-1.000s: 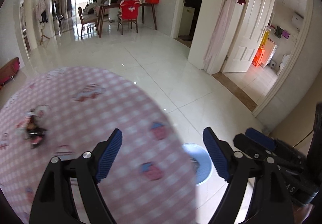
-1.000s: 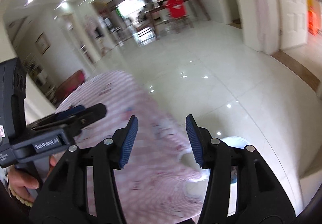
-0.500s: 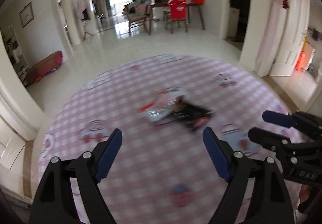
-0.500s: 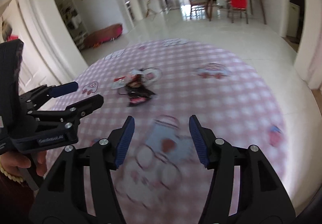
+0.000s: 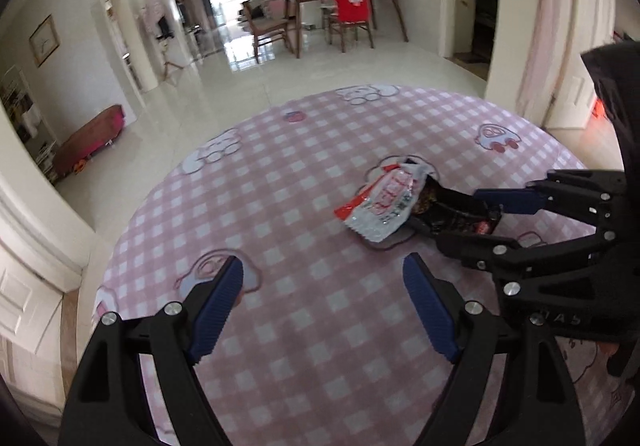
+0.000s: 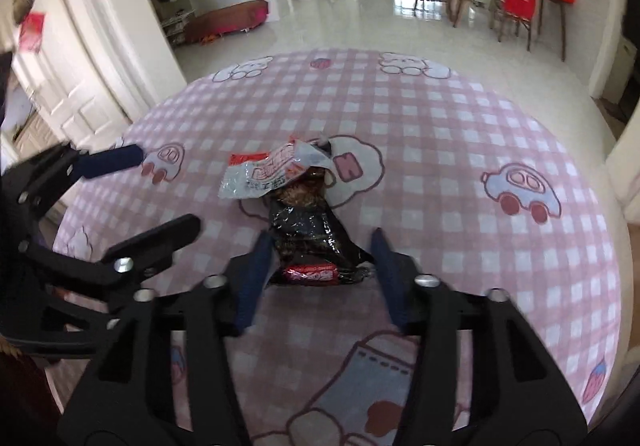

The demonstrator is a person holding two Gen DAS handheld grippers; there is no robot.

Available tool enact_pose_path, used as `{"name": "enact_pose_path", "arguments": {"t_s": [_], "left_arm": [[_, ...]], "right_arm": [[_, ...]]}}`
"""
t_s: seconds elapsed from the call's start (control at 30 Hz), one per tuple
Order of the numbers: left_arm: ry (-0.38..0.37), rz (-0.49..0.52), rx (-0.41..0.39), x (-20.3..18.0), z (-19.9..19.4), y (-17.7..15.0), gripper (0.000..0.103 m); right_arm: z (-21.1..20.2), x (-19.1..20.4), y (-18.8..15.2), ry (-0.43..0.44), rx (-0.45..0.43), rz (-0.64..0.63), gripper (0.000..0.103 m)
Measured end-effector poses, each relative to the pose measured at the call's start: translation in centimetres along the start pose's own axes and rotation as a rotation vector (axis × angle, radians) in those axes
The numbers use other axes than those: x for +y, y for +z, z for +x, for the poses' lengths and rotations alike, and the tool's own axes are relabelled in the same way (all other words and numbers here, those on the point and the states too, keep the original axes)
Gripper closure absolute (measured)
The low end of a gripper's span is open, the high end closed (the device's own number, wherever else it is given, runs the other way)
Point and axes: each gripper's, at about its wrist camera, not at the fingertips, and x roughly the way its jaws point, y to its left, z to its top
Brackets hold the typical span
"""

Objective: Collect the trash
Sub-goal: 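Move both open tools back over the last wrappers on the tablecloth, then grasp the white-red wrapper with the left tool while the right tool grasps the dark snack bag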

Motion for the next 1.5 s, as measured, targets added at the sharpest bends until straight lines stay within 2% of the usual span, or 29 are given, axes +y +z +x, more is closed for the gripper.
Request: {"name": "enact_pose_path", "arguments": {"t_s": [0.03, 0.3, 0.37, 0.47, 0.57, 0.67, 0.8, 0.83, 0.9, 0.93, 1.0, 1.03, 1.07, 1.17, 1.23, 1.33, 1.5], "left_arm": [[-0.005, 0.014, -0.006, -0.3, 0.3, 0.3, 0.022], [-0.065, 0.091, -0.009, -3.2, 1.3, 1.7, 0.022], [-0.102, 0.083, -0.013, -3.5, 1.2, 1.8, 0.022], [-0.17, 0.018, -0.032, -3.1, 0.6, 2.1, 0.022], [-0.219, -0.034, -0.037, -3.2, 0.3, 2.6, 0.022], [-0.214, -0.009, -0.029, -4.8, 0.6, 3.4, 0.022], [-0.269, -0.006, -0.003, -6.8, 1.9, 4.2, 0.023], [-0.274, -0.008, 0.004, -7.0, 2.4, 4.3, 0.025], [-0.298, -0.02, 0.032, -7.4, 3.3, 4.4, 0.042], [-0.317, -0.033, 0.042, -7.4, 3.5, 4.4, 0.044], [-0.36, -0.061, 0.051, -7.4, 3.6, 4.4, 0.059], [-0.354, -0.058, 0.046, -7.6, 3.5, 4.3, 0.062], [-0.342, -0.055, 0.041, -7.6, 3.3, 4.2, 0.076], [-0.356, -0.092, 0.055, -6.9, 2.9, 4.0, 0.079], [-0.335, -0.092, 0.052, -6.9, 2.6, 3.7, 0.08], [-0.319, -0.116, 0.031, -6.6, 1.5, 3.3, 0.08], [-0.301, -0.121, -0.001, -6.9, -1.0, 3.1, 0.08]], "right_arm": [[-0.2, -0.1, -0.2, 0.006, -0.003, -0.006, 0.069], [-1.8, -1.8, -1.2, -0.039, -0.012, -0.057, 0.078], [-2.3, -1.8, -1.4, -0.087, -0.02, -0.106, 0.081], [-3.5, -1.6, -2.0, -0.126, -0.043, -0.17, 0.085], [-4.4, -1.6, -2.6, -0.106, -0.052, -0.199, 0.086], [-4.7, -1.6, -2.9, -0.083, -0.051, -0.205, 0.086], [-4.7, -1.7, -3.5, -0.054, -0.043, -0.2, 0.087], [-5.0, -1.6, -3.8, -0.051, -0.044, -0.2, 0.087], [-5.2, -1.7, -3.9, -0.041, -0.041, -0.197, 0.087], [-5.3, -1.7, -4.0, -0.042, -0.045, -0.199, 0.087], [-5.4, -1.8, -4.0, -0.04, -0.048, -0.195, 0.087], [-5.4, -1.9, -4.0, -0.04, -0.049, -0.19, 0.087], [-5.5, -2.0, -4.1, -0.039, -0.05, -0.186, 0.087], [-6.0, -2.2, -4.4, -0.035, -0.056, -0.171, 0.088], [-6.3, -2.3, -4.6, -0.03, -0.058, -0.158, 0.089], [-7.1, -2.5, -4.9, -0.038, -0.069, -0.135, 0.094], [-9.2, -3.6, -5.9, -0.034, -0.08, -0.075, 0.095]]}}
